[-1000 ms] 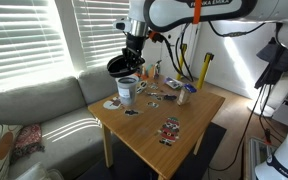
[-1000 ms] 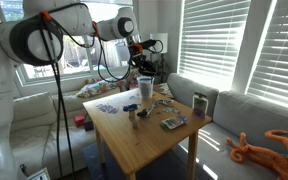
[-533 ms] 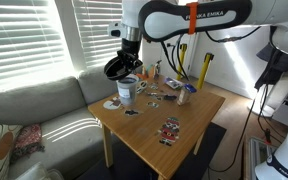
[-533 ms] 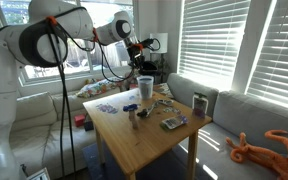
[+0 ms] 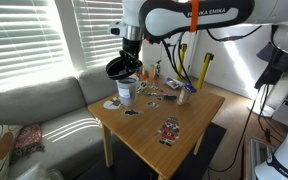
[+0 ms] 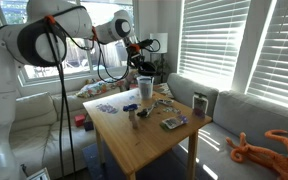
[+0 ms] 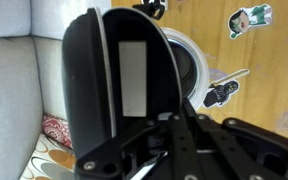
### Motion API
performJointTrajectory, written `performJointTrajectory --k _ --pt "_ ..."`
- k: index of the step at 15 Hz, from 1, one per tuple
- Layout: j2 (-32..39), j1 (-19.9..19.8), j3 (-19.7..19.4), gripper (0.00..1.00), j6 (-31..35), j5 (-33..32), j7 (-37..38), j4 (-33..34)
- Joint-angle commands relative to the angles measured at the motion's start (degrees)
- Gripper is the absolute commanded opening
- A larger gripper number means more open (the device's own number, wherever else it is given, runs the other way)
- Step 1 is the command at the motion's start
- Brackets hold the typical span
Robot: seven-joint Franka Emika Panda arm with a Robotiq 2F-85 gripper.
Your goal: Put the glasses case on the plastic cup
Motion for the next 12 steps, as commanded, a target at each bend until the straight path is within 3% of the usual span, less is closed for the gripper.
performJointTrajectory --k 1,12 --pt "-2.71 -0.17 0.26 0.01 -2.35 2.89 3.99 -2.53" --pt "-0.68 -0.72 -0.67 0.01 0.87 4.8 12.38 -3.14"
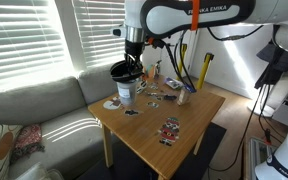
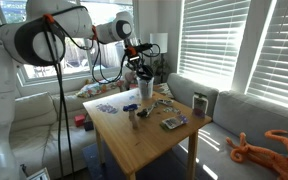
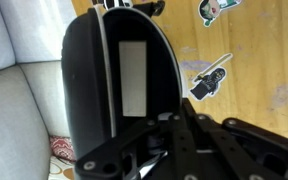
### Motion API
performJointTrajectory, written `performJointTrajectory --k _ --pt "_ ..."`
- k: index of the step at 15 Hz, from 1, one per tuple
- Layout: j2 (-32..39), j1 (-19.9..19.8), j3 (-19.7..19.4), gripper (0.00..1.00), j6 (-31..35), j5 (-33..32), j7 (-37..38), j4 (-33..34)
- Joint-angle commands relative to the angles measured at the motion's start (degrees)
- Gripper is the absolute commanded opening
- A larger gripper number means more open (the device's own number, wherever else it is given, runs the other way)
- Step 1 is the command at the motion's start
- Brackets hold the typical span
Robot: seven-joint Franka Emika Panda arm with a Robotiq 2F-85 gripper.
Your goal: Put the glasses case on the plastic cup
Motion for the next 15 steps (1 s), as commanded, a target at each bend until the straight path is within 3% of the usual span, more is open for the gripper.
performJointTrajectory --k 1,3,4,6,15 --pt "0.39 -0.49 0.0 0.01 3.01 1.17 1.61 -1.46" --pt "1.1 -0.53 0.16 0.01 4.04 1.49 2.09 -0.93" --pt "1.33 -0.74 0.63 0.29 3.43 1.36 2.28 -0.24" --pt "1.29 -0.73 0.73 0.36 2.81 1.59 2.38 0.18" --pt "-4.39 -0.29 2.42 0.98 2.98 4.02 0.72 -0.39"
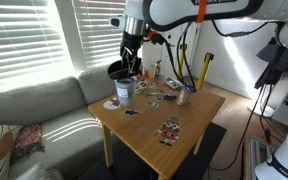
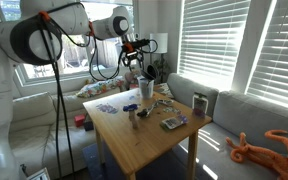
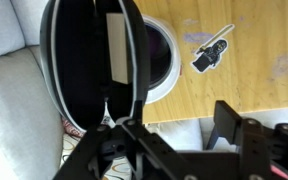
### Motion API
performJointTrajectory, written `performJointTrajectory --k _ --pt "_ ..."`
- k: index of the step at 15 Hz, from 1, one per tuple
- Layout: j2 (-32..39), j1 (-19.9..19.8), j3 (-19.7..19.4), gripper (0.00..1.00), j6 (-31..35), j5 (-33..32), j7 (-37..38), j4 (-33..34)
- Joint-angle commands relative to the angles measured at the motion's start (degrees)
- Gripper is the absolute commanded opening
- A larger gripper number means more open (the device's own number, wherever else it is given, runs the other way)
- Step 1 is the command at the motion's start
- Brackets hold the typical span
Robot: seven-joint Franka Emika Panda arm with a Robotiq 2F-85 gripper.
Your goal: Put the glasses case on the plastic cup
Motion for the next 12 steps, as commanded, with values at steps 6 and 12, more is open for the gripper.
performJointTrajectory --k 6,12 --pt "-5.03 -0.19 2.12 1.0 0.76 3.28 -1.22 -1.08" --pt "-4.53 -0.09 2.52 1.0 2.66 6.0 -2.21 -0.15"
